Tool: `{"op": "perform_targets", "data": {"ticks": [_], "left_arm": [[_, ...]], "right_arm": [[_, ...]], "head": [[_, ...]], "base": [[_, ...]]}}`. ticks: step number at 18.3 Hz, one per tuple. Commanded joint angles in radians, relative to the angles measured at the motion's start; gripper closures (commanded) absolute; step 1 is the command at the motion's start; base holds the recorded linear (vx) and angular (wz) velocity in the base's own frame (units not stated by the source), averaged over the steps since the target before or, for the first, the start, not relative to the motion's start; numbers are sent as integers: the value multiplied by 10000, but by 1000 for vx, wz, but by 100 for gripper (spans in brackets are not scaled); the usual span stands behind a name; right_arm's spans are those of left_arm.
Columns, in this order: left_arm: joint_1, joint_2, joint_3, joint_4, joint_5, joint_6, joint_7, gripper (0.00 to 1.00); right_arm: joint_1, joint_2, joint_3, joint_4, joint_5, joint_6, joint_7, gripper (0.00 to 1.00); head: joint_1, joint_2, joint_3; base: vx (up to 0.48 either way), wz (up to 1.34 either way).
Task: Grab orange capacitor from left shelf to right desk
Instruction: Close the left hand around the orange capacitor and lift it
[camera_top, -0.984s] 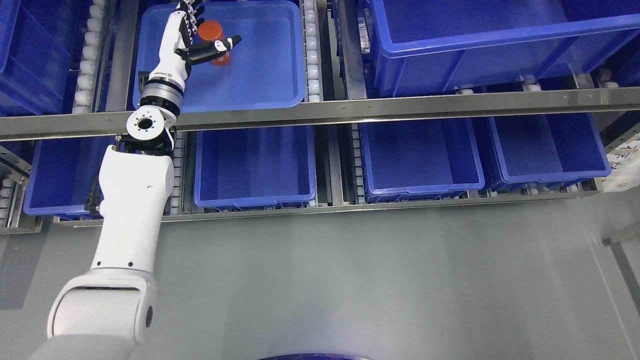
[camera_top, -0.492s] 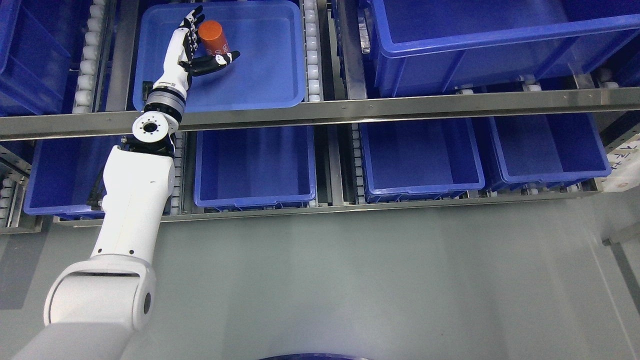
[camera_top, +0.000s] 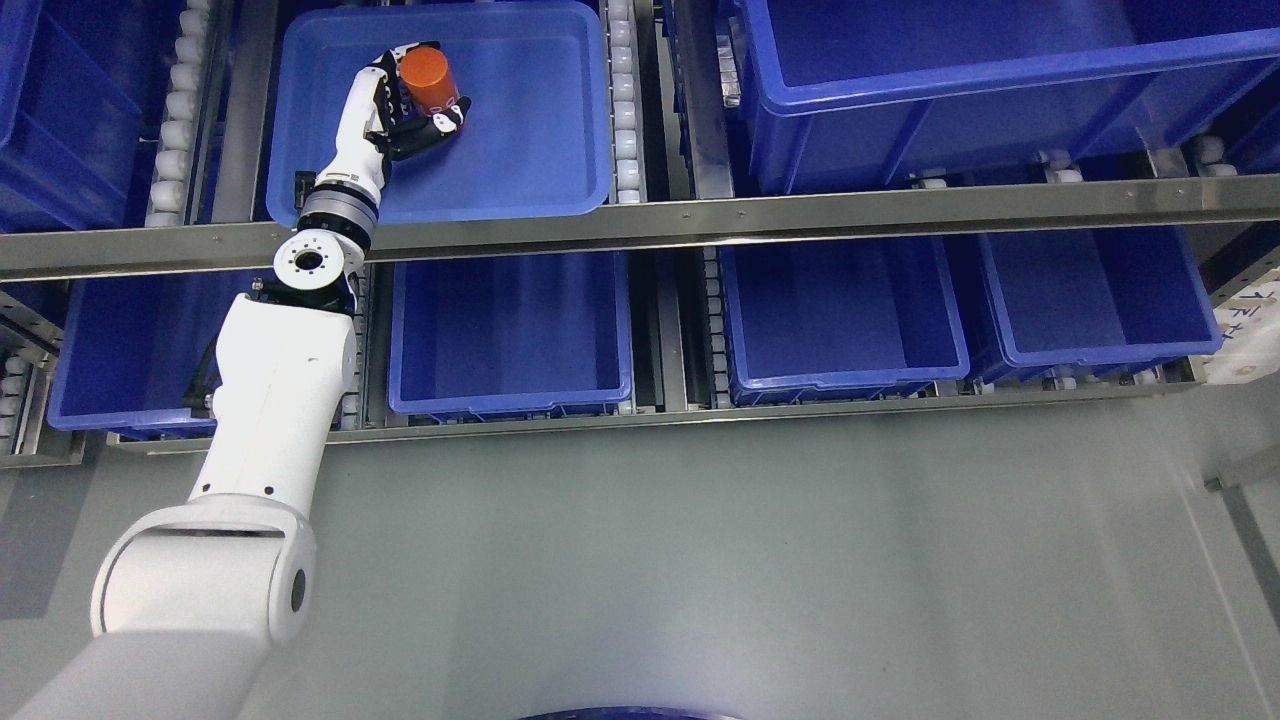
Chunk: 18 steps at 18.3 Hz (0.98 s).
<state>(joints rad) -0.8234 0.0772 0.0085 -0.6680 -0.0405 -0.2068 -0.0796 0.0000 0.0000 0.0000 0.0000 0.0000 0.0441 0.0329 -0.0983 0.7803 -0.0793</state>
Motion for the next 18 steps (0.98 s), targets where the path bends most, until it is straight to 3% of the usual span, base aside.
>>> {"op": "perform_targets", "data": {"ticks": [1,2,6,10,14,18], "left_arm": [[-50,-327,681,774,6,-430,-17,80],[-50,-342,819,774,21,-553,-17,88],[-50,-388,1111,774,52,-967,-32,100],[-278,-597,1953,241,250,-1397,-78,100],[-113,-597,2109,-2792,1231,-1047,-936,100],[1769,-597,1068,-6501,2643,-891,-1673,99]], "right_arm": [[15,-175,-107,-337,0,4,-7,0],[15,-175,-107,-337,0,-11,-7,0],[15,-175,-107,-337,0,4,-7,0],[15,-175,-107,-337,0,4,-7,0],[15,-175,-107,-337,0,4,-7,0],[15,-175,-107,-337,0,4,-7,0]], "head": [[0,0,0],[0,0,0],[0,0,0],[0,0,0],[0,0,0],[0,0,0]], "base": [[0,0],[0,0],[0,0],[0,0],[0,0],[0,0]]}}
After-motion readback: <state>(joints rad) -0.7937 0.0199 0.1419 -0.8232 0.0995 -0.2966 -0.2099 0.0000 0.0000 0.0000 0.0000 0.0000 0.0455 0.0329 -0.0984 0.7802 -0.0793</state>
